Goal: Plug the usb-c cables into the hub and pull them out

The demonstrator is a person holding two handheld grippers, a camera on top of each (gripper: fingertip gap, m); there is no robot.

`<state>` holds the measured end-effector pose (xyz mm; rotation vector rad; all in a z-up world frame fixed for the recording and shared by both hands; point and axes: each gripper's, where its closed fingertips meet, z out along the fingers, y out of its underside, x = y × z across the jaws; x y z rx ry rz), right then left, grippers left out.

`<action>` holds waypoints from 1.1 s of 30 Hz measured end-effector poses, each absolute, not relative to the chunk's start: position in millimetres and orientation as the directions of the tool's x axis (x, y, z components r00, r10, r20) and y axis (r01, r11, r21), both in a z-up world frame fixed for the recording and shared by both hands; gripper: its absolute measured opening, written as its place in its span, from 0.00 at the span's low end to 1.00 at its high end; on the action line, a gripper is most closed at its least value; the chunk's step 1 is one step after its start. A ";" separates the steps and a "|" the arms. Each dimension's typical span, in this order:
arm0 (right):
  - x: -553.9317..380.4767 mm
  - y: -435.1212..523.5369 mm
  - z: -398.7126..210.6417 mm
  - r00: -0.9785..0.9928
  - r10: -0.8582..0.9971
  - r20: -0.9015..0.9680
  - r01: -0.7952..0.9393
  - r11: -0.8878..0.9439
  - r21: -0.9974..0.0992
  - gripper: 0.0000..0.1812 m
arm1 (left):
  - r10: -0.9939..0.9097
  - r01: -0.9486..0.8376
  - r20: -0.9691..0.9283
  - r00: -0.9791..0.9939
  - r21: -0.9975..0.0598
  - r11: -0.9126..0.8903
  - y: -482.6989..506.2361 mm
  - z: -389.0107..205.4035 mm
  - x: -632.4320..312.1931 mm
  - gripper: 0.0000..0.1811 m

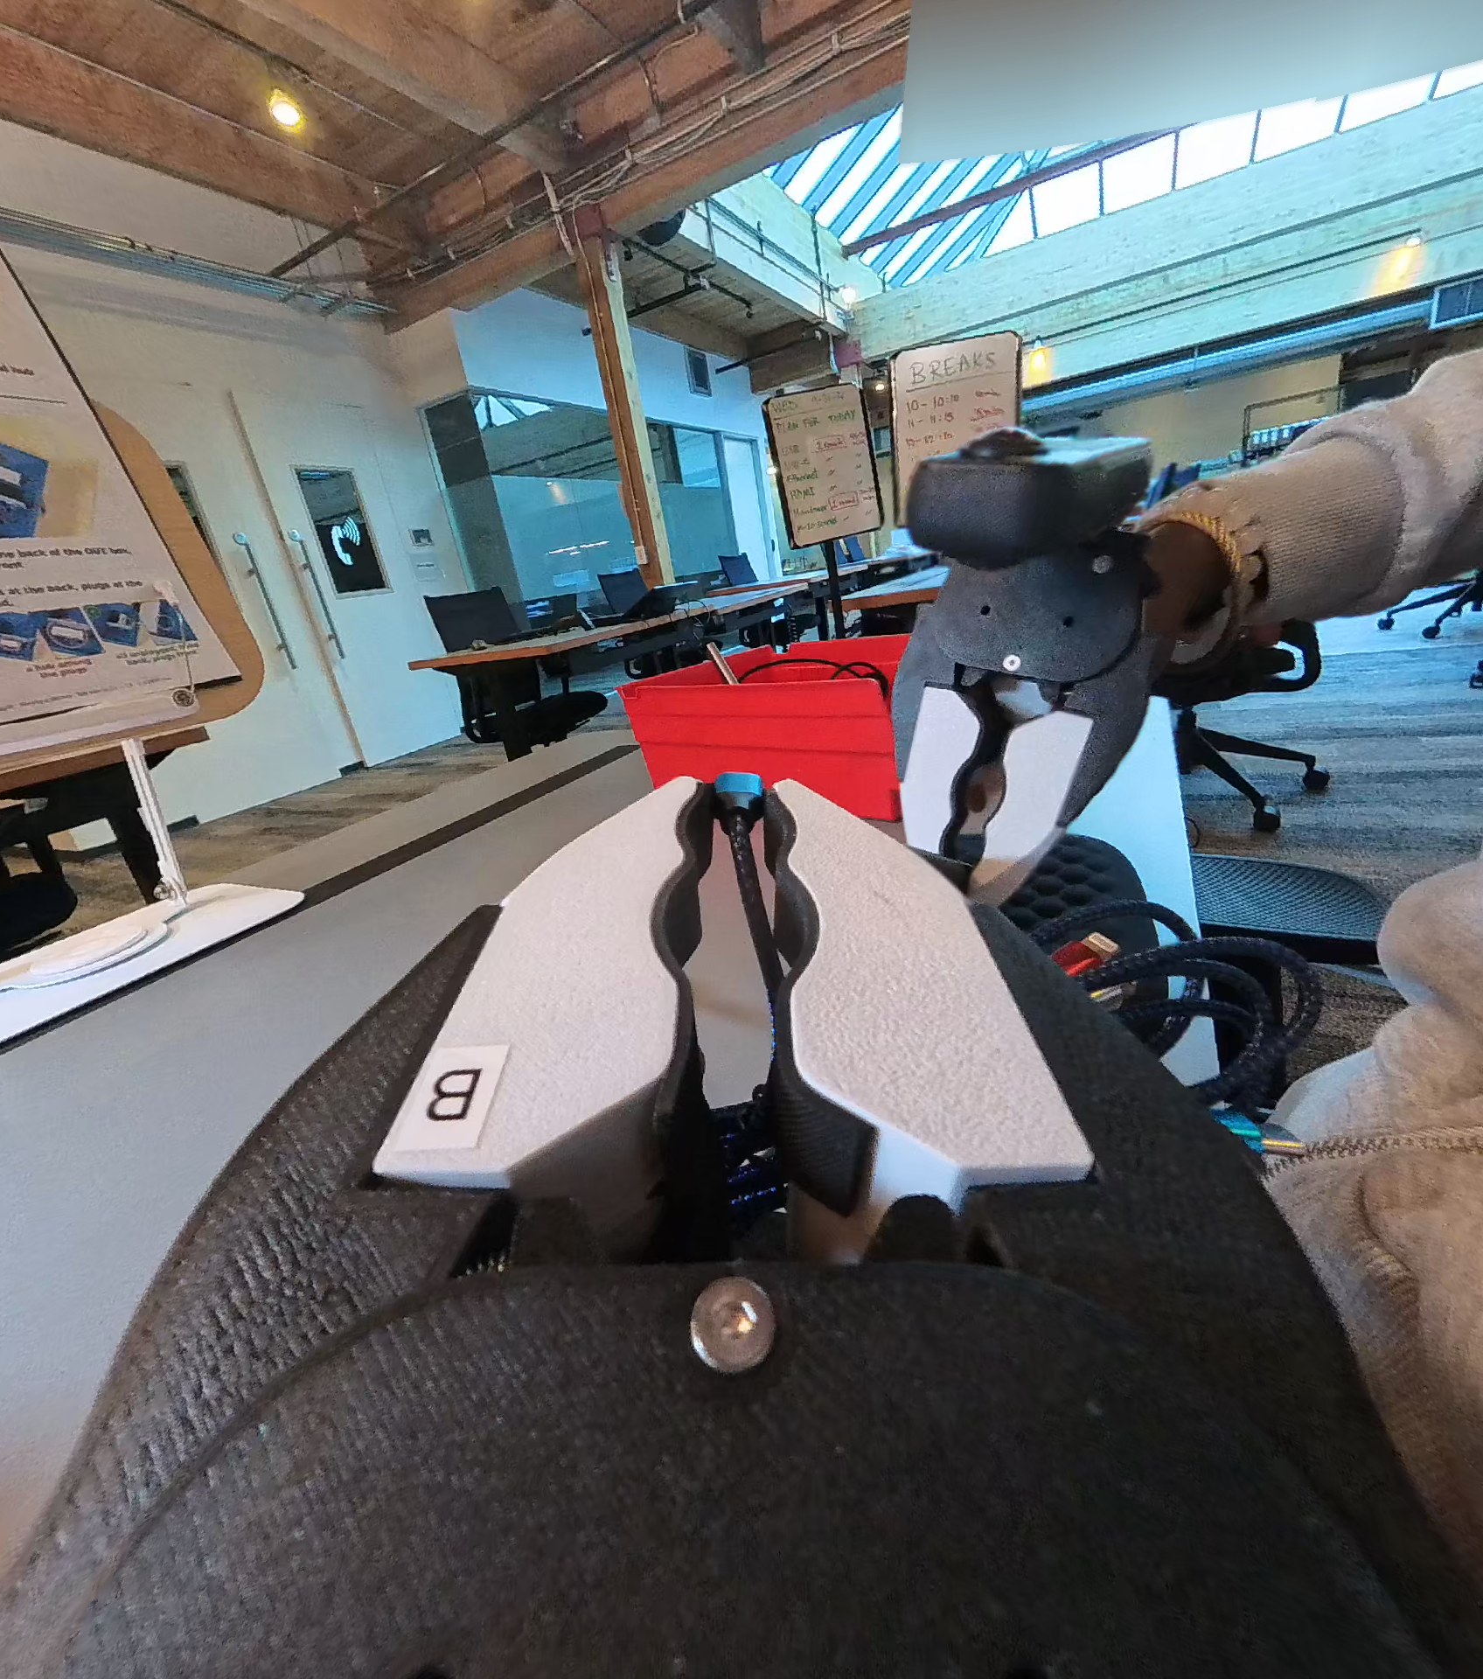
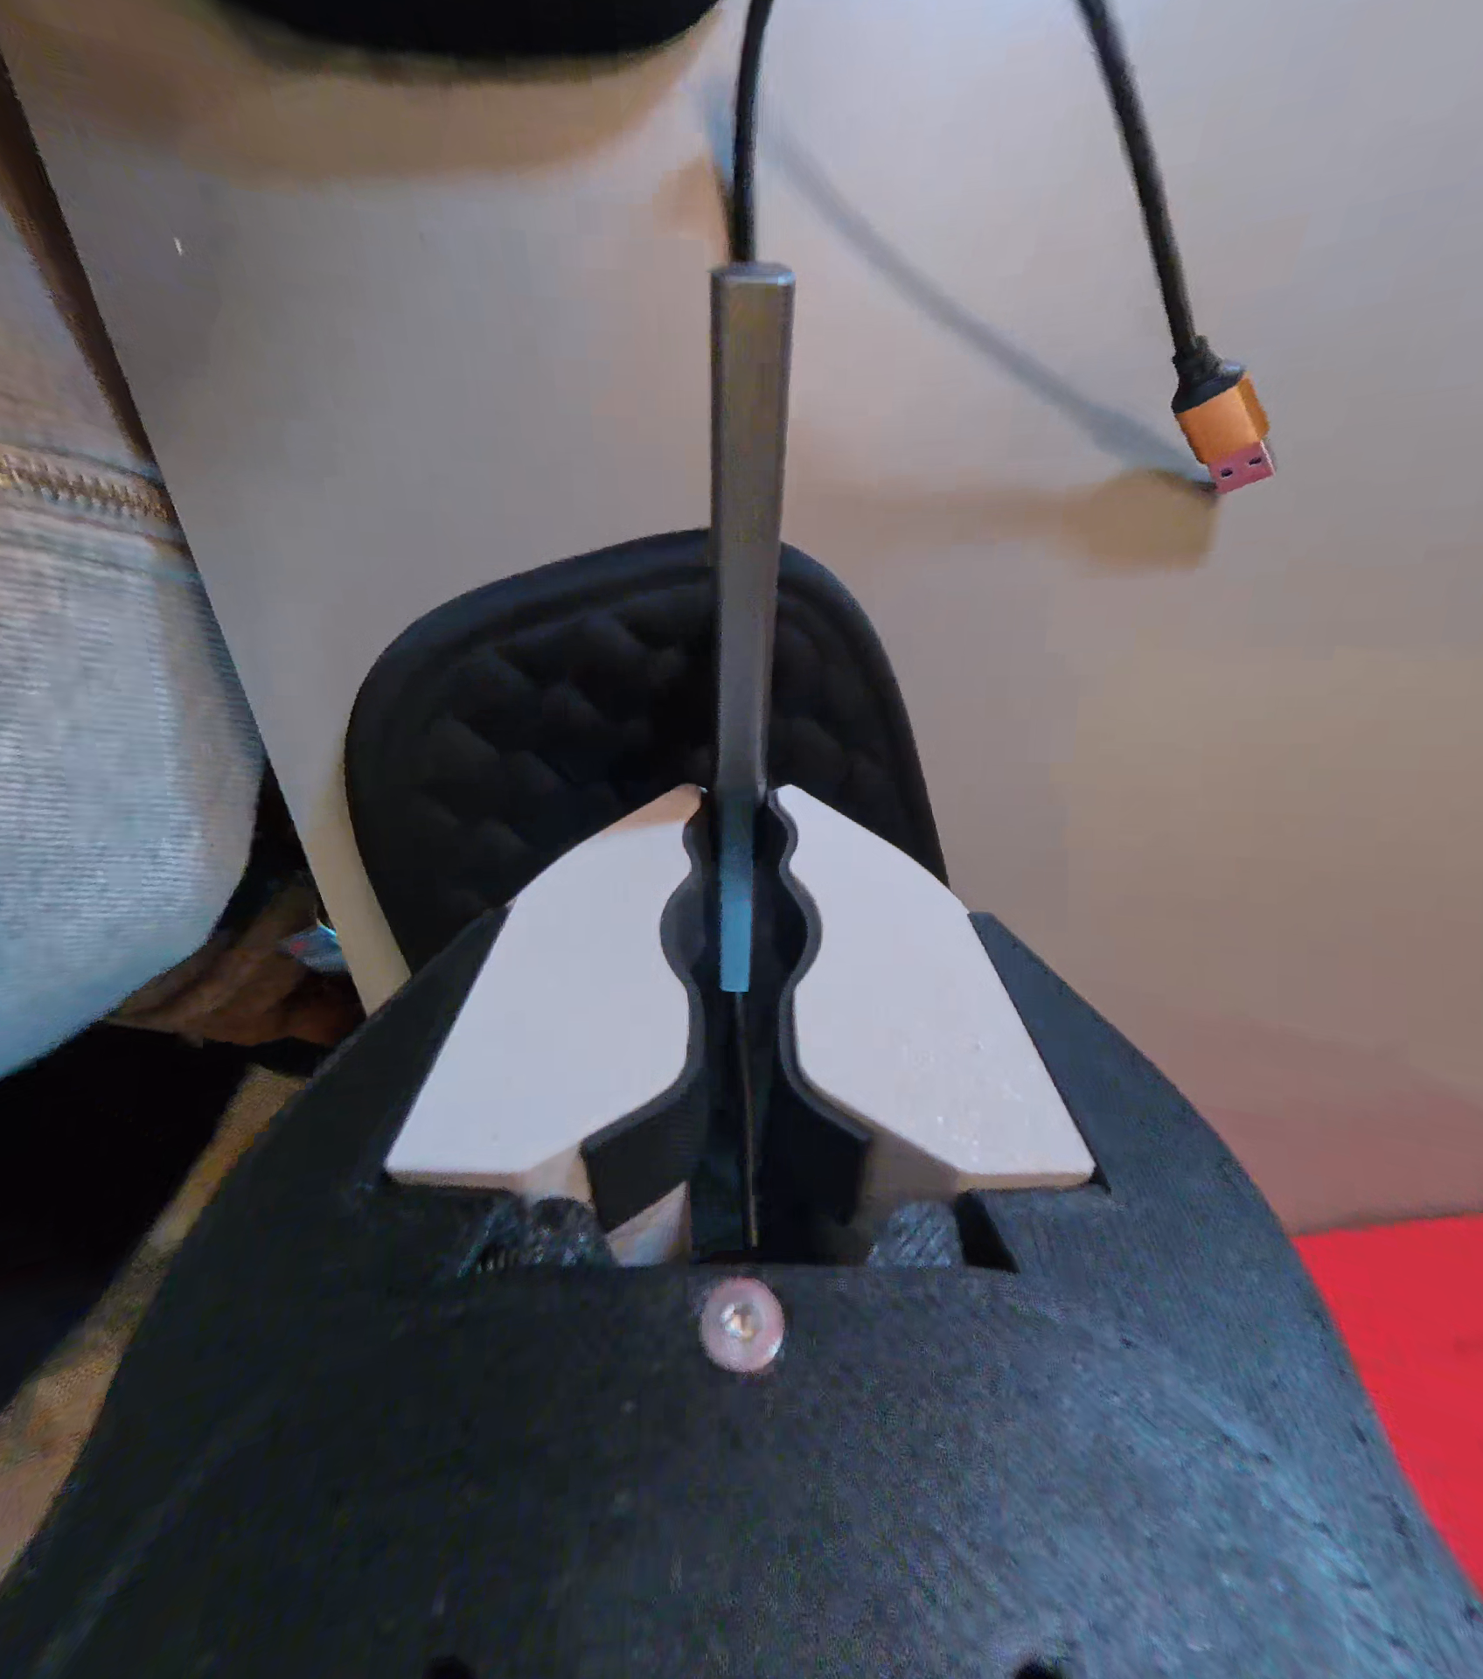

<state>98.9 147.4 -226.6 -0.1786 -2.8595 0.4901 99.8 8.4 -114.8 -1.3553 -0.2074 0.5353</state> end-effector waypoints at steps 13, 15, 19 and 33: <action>84.3 100.5 -151.6 -0.349 -0.014 -0.937 0.937 0.028 -0.349 0.05 | 0.431 -0.246 -0.213 0.877 -0.969 0.023 20.9 -125.5 105.0 0.06; 94.0 89.6 -150.1 -0.328 -0.101 -0.939 0.939 0.074 -0.336 0.05 | 0.416 -0.239 -0.224 0.882 -0.971 -0.015 25.4 -129.6 106.0 0.06; 102.4 70.6 -151.1 -0.302 -0.149 -0.942 0.936 0.143 -0.323 0.05 | 0.376 -0.225 -0.260 0.889 -0.965 -0.136 36.9 -143.8 107.9 0.06; 106.4 50.8 -157.4 -0.339 -0.038 -0.940 0.913 0.228 -0.339 0.05 | 0.293 -0.178 -0.255 0.921 -0.947 -0.266 52.6 -163.1 115.6 0.06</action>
